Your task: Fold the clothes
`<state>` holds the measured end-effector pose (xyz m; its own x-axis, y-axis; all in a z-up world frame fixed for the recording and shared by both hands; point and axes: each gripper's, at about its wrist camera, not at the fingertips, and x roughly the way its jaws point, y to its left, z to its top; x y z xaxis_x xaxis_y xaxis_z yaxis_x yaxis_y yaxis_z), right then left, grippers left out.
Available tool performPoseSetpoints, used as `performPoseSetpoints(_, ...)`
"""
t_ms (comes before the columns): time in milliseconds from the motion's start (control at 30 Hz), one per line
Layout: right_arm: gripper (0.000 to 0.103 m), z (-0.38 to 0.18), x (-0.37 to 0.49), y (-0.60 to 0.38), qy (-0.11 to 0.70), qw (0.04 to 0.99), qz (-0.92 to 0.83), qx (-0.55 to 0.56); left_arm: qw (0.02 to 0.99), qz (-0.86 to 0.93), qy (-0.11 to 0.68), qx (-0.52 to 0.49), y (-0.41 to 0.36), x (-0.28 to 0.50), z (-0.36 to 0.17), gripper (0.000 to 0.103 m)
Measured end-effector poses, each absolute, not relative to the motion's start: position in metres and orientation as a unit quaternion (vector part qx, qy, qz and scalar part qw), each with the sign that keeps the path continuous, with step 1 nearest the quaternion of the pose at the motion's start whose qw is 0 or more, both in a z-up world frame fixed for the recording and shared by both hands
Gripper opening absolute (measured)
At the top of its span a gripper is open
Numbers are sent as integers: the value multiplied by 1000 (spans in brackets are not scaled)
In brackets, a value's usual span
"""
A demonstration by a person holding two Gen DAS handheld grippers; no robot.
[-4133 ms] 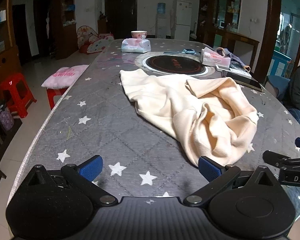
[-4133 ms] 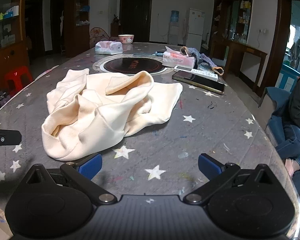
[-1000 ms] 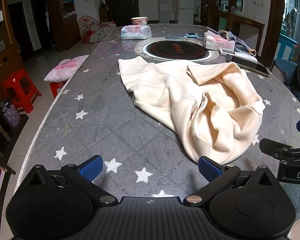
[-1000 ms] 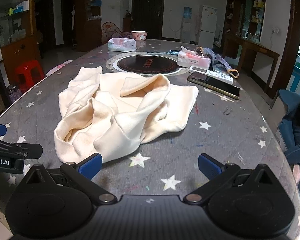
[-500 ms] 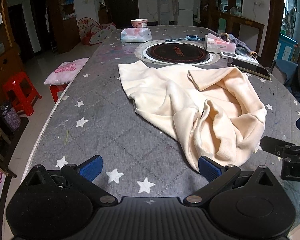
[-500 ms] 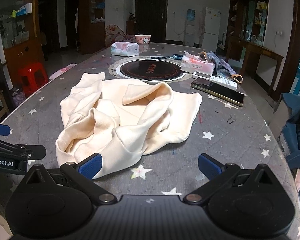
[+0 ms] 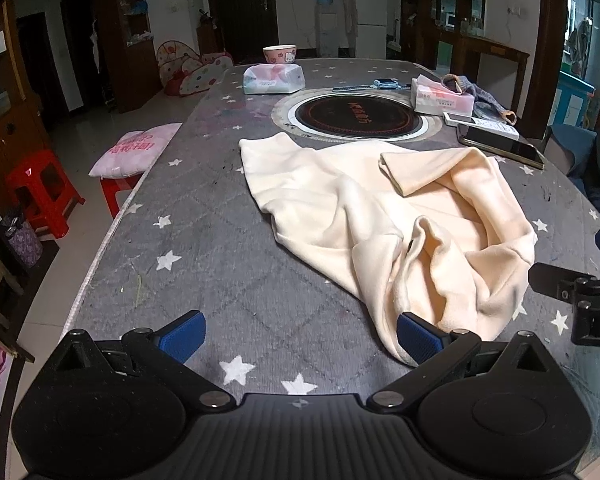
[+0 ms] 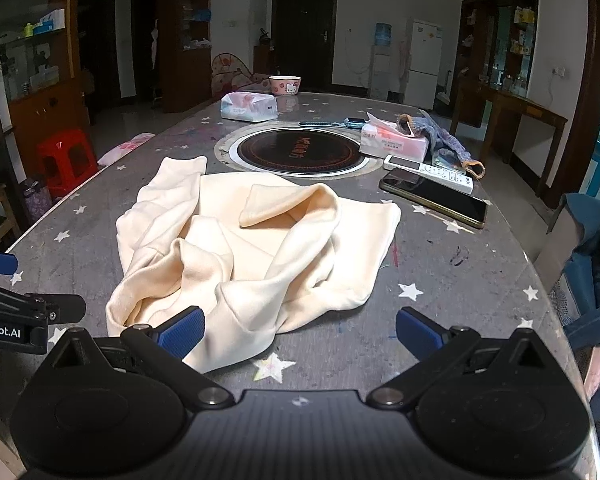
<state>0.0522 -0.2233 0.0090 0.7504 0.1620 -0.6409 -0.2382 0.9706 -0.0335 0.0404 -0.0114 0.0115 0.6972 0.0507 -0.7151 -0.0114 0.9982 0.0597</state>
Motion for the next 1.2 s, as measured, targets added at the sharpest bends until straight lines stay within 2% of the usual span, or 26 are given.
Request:
performPoseSetpoints(133, 98, 12, 59, -225, 340, 933, 109, -51, 923, 19, 384, 23, -10, 47, 16, 103)
performPoseSetpoints(600, 56, 18, 134, -237, 362, 926, 105, -32, 930, 3, 366, 26, -4, 94, 36, 103)
performPoseSetpoints(833, 49, 8, 186, -226, 379, 917, 119, -36, 926, -6, 376, 7, 4, 133, 33, 103)
performPoseSetpoints(900, 37, 1, 201, -220, 385, 913, 124, -50, 925, -7, 379, 9, 5, 144, 30, 102)
performPoseSetpoints(933, 36, -3, 206, -218, 390, 911, 125, -54, 925, -9, 380, 10, 5, 149, 29, 102)
performPoseSetpoints(1033, 27, -16, 222, -214, 402, 905, 123, -66, 924, -22, 381, 12, 3, 165, 24, 96)
performPoseSetpoints(1200, 4, -24, 233, -221, 406, 903, 125, -59, 920, -36, 390, -1, 5, 193, 15, 84)
